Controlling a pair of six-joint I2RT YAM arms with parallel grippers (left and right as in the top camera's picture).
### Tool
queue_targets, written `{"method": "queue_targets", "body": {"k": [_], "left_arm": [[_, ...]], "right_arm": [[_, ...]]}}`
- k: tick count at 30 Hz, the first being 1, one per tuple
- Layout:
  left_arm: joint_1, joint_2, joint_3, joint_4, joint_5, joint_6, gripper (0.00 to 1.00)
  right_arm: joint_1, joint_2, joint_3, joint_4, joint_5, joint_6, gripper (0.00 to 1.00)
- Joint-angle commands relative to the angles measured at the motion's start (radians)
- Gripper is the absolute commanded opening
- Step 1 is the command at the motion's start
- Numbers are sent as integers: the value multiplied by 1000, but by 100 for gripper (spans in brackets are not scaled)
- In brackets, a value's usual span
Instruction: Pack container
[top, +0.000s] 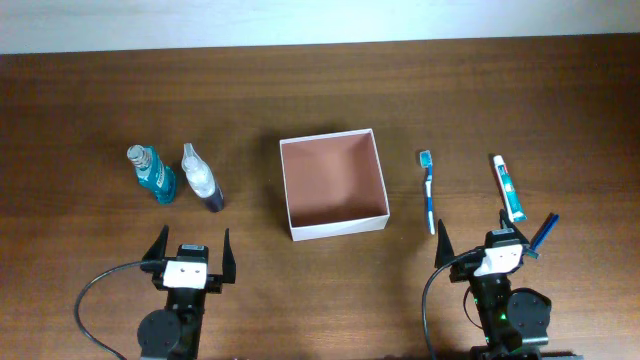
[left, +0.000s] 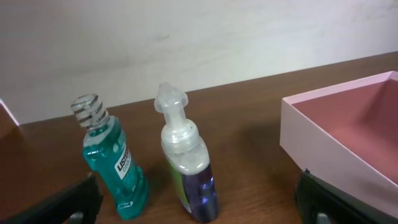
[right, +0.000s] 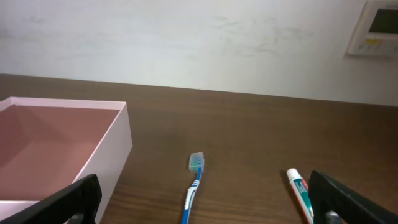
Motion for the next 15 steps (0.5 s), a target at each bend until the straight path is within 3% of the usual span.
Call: {"method": "queue_targets", "body": {"k": [1, 7, 15], "left_arm": [[6, -9, 6, 7, 14, 8, 100], [6, 64, 201, -84, -26, -156, 100], [6, 561, 700, -390, -30, -166, 100]], "right_arm": [[5, 6, 9, -8, -5, 43, 99], [5, 138, 206, -101, -5, 80, 99], [5, 648, 771, -492, 2, 80, 99]]}}
